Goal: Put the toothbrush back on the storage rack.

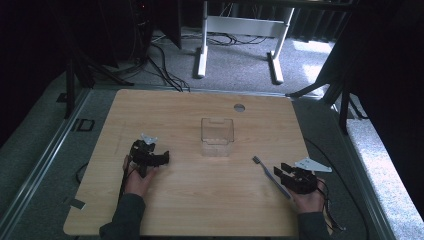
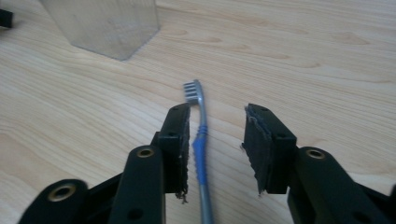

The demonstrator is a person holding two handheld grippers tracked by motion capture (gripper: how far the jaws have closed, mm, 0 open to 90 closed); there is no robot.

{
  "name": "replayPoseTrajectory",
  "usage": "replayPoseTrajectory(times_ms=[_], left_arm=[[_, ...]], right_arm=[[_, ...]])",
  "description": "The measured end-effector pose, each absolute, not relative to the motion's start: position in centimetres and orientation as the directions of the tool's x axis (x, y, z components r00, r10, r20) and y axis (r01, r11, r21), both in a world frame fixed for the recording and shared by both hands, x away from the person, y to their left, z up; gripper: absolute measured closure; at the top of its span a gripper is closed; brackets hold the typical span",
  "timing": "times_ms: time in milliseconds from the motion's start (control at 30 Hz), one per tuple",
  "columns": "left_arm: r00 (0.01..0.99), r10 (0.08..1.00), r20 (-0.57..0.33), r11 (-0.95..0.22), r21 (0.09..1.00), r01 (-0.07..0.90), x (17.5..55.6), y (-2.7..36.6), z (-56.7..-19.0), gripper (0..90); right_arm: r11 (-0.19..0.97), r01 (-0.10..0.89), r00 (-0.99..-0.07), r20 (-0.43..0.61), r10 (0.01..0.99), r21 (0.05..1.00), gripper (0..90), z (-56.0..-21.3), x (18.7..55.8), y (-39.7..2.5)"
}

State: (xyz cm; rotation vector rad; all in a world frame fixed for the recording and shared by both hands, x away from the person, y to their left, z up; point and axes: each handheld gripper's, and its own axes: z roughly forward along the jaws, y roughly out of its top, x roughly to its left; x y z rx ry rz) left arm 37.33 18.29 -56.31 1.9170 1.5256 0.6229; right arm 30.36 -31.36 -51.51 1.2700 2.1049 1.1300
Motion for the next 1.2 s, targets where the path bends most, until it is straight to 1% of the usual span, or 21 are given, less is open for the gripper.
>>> replayPoseTrajectory(times_ms=[33,100,133,167,367,500,900,1200], left_arm=[[0.228,0.974,-0.008,-0.156,0.707,0.690,37.3,18.3,-56.3,13.9],[0.228,0.974,-0.008,-0.156,0.707,0.690,37.3,18.3,-56.3,13.9],[0.228,0.974,-0.008,-0.156,0.707,0.690,37.3,18.3,-56.3,13.8],[0.228,0.974,-0.008,-0.156,0.707,0.690,37.3,18.3,-56.3,13.9],[0.227,0.974,-0.008,-0.156,0.707,0.690,37.3,18.3,-56.3,13.9],[0.228,0.974,-0.008,-0.156,0.707,0.690,37.3,18.3,-56.3,13.9],[0.228,0.974,-0.007,-0.156,0.707,0.690,37.3,18.3,-56.3,13.8],[0.228,0.974,-0.007,-0.156,0.707,0.690,37.3,18.3,-56.3,13.9]], right_arm=[[0.255,0.520,-0.482,0.034,0.876,0.815,54.4,-51.5,30.4,-31.3],[0.266,0.519,-0.470,0.011,0.883,0.812,54.4,-51.5,30.3,-31.2],[0.268,0.523,-0.468,0.009,0.884,0.809,57.2,-51.5,30.3,-31.2],[0.271,0.543,-0.467,0.018,0.884,0.795,60.9,-51.3,30.3,-31.2],[0.273,0.554,-0.485,0.038,0.874,0.787,60.5,-50.6,30.2,-31.2],[0.217,0.568,-0.491,0.116,0.863,0.794,59.9,-50.0,30.4,-31.7],[0.298,0.569,-0.503,0.038,0.863,0.766,62.7,-49.3,30.4,-31.3],[0.333,0.582,-0.515,0.019,0.857,0.742,59.5,-48.5,30.7,-30.9]])
